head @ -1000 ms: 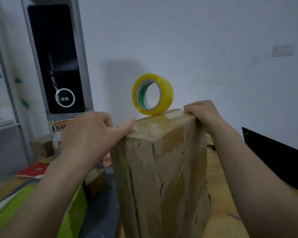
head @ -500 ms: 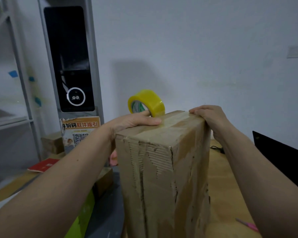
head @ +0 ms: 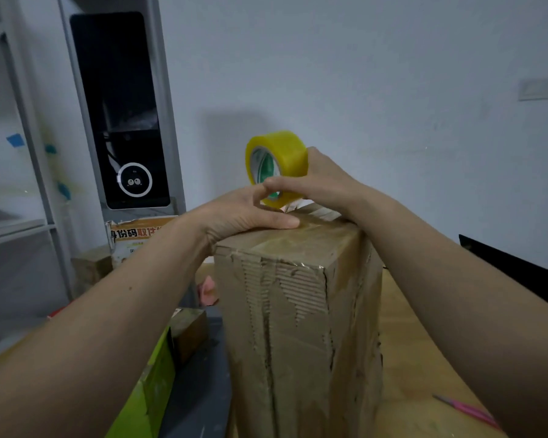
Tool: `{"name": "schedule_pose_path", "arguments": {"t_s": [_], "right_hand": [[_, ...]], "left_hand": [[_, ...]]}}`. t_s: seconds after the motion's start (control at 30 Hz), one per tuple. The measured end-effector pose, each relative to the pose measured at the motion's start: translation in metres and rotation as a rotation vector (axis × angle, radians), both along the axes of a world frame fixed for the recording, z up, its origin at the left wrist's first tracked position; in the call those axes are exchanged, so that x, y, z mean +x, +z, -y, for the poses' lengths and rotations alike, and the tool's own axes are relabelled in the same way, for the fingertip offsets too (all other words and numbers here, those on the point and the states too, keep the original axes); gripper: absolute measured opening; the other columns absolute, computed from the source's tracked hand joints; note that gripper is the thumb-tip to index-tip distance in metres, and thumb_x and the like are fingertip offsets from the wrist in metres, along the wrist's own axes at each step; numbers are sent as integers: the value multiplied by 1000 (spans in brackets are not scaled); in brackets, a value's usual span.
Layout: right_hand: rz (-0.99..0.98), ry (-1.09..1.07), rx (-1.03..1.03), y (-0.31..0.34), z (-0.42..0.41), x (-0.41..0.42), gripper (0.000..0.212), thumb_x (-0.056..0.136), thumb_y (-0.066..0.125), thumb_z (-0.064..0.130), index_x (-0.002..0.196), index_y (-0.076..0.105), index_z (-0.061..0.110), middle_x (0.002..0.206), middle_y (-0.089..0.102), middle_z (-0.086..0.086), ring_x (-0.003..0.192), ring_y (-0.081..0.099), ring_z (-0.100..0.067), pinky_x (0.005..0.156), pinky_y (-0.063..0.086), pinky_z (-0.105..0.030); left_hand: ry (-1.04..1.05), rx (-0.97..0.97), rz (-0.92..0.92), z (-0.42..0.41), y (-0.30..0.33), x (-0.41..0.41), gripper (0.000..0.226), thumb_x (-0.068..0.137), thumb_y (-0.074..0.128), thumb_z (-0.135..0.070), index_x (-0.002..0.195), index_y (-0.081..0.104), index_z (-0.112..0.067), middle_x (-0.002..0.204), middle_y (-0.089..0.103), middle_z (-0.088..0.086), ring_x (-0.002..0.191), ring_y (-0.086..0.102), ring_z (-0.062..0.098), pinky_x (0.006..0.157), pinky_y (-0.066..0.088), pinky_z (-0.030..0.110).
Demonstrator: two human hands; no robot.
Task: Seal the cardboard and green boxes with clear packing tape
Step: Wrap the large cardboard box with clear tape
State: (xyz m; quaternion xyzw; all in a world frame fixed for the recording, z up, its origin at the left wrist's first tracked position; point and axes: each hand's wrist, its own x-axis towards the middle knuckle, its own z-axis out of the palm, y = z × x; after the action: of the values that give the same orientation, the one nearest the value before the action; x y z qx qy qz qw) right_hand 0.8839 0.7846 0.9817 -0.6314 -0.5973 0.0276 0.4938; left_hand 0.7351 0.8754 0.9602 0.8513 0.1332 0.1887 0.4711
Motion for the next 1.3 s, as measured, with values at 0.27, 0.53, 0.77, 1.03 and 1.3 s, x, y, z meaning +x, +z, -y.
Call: {"name": "schedule_pose_path", "arguments": {"t_s": [0.27,0.53,0.77,1.03,1.3], "right_hand": [[-325,-132,93,-3,-10,8,18,71,76,13,65,60,13,61,58,-3,57,57,-14,55,49,-26],[-722,-47,355,-11,2,17,16,66,75,11,66,59,13,60,55,-1,62,52,-18,61,40,-32],[-737,-47,525,-12,70,42,22,56,81,19,62,61,12,50,50,3,47,46,-14,54,39,-29],[-646,-55,324,-73,117,76,15,79,75,13,82,61,7,55,50,-1,53,49,-17,62,44,-35],[-681,31,297,-109,110,80,19,82,61,-7,78,56,11,59,51,-7,56,49,-21,63,44,-36]], "left_hand": [[55,297,-299,38,28,12,93,52,83,-65,131,56,-24,123,67,0,113,64,20,98,50,37],[298,393,-340,66,13,28,108,59,81,-56,145,24,-26,117,55,-5,102,56,12,94,47,31],[483,437,-401,64,15,17,93,75,69,-63,146,35,-14,145,44,5,125,47,26,94,38,28],[357,437,-559,84,18,29,61,68,61,-68,110,69,-24,113,69,0,99,68,22,99,50,40],[176,583,-611,97,19,43,49,85,48,-43,130,56,-25,128,60,-1,115,59,20,104,44,38]]}}
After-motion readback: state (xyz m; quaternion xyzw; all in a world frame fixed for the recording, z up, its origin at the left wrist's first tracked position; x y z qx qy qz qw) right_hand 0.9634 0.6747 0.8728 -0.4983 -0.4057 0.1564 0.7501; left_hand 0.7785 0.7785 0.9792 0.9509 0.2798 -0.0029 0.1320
